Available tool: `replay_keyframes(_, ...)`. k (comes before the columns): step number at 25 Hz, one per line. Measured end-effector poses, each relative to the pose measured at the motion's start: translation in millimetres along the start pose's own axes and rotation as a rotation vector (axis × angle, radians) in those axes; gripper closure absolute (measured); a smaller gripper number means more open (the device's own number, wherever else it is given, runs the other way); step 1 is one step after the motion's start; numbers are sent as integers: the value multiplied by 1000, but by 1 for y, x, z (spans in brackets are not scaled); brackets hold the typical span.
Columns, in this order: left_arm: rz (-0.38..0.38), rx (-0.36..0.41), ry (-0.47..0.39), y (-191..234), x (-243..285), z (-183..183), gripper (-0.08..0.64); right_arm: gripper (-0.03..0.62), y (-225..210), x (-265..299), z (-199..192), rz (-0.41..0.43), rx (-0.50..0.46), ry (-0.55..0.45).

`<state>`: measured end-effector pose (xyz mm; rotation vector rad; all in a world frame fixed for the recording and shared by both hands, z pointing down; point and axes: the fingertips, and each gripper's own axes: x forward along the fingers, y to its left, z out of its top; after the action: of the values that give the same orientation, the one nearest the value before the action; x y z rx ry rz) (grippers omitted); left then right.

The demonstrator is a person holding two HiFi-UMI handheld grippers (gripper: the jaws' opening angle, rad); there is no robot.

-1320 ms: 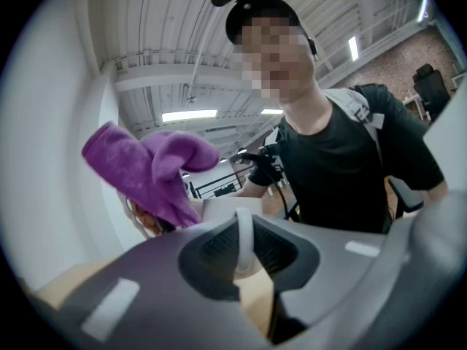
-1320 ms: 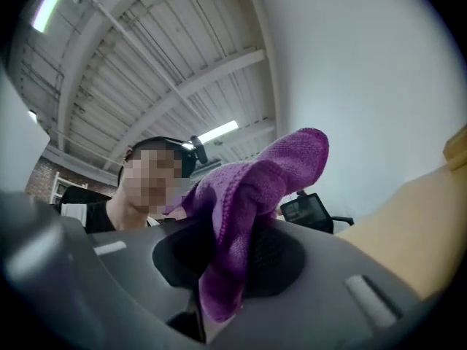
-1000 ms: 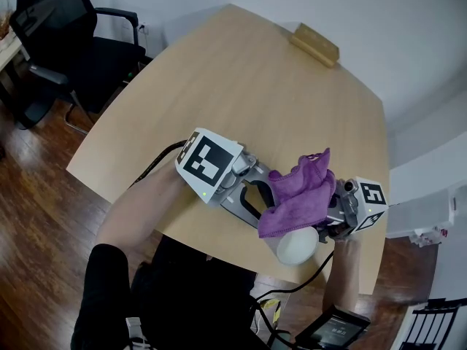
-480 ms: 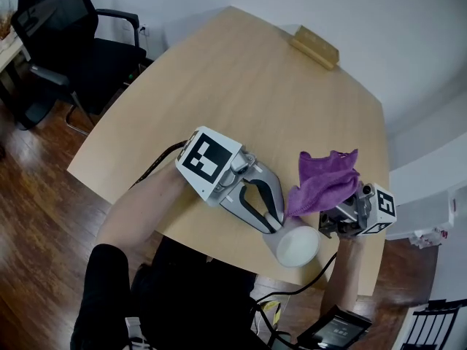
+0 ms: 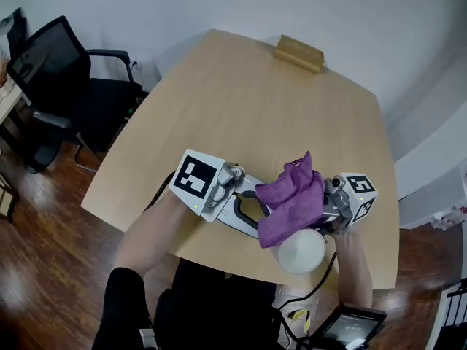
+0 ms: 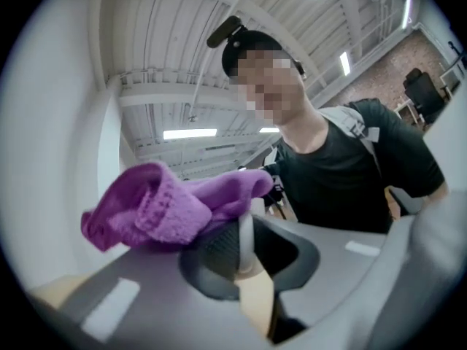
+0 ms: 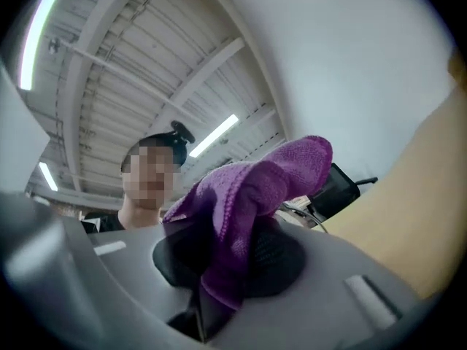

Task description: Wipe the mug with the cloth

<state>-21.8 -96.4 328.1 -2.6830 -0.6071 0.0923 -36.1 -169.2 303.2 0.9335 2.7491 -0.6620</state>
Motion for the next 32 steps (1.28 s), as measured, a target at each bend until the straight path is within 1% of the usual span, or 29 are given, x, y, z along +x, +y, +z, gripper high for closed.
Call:
replay_keyframes(3,36,11,-87,5,-7,16,497,509,-22,-13,-10,-22,158,-96)
replay_keyframes(5,84,17,-154,13,-15,29,497,511,-34,-17,-22,-64,222,-103)
replay_keyframes(6,126,21,-184,21,-21,34,497,511,-42,-19,-29,-112,239,-82)
replay_keyframes(7,184,22,-218,31,-30,40,497,511,-51,-23,-35,-182,247,-55)
replay_keyframes(8,259,15,-263,45,-40,46,497,509,-61,-29,-37,-268,241,-36)
replay_keyframes(9,348,-6,-329,61,-52,54,497,511,-71,-38,-34,-360,220,-37)
replay_keyframes(10,443,-49,-421,78,-67,61,495,509,-79,-49,-26,-446,190,-65)
replay_keyframes(11,533,-117,-537,94,-86,64,496,509,-86,-62,-15,-519,160,-119)
replay_keyframes(12,611,-209,-677,107,-109,61,495,509,-89,-75,-1,-575,133,-192)
replay_keyframes(14,720,-420,-975,125,-153,39,495,509,-87,-96,23,-636,87,-343)
replay_keyframes(15,760,-504,-1081,130,-169,26,495,509,-84,-101,32,-653,59,-394)
replay_keyframes(16,797,-557,-1137,133,-179,16,495,509,-80,-104,38,-668,20,-421)
replay_keyframes(17,829,-583,-1154,135,-185,10,495,509,-77,-103,44,-679,-21,-432)
replay_keyframes(19,858,-594,-1160,136,-189,6,495,509,-71,-97,54,-689,-92,-443)
replay_keyframes(22,857,-592,-1201,135,-188,9,495,509,-56,-88,71,-716,-218,-461)
replay_keyframes(25,855,-593,-1203,134,-183,11,495,509,-37,-73,86,-726,-363,-443)
replay_keyframes(28,843,-591,-1242,133,-182,17,495,509,-23,-54,94,-749,-524,-368)
replay_keyframes(32,821,-558,-1282,128,-181,25,495,511,-16,-24,90,-765,-741,-189)
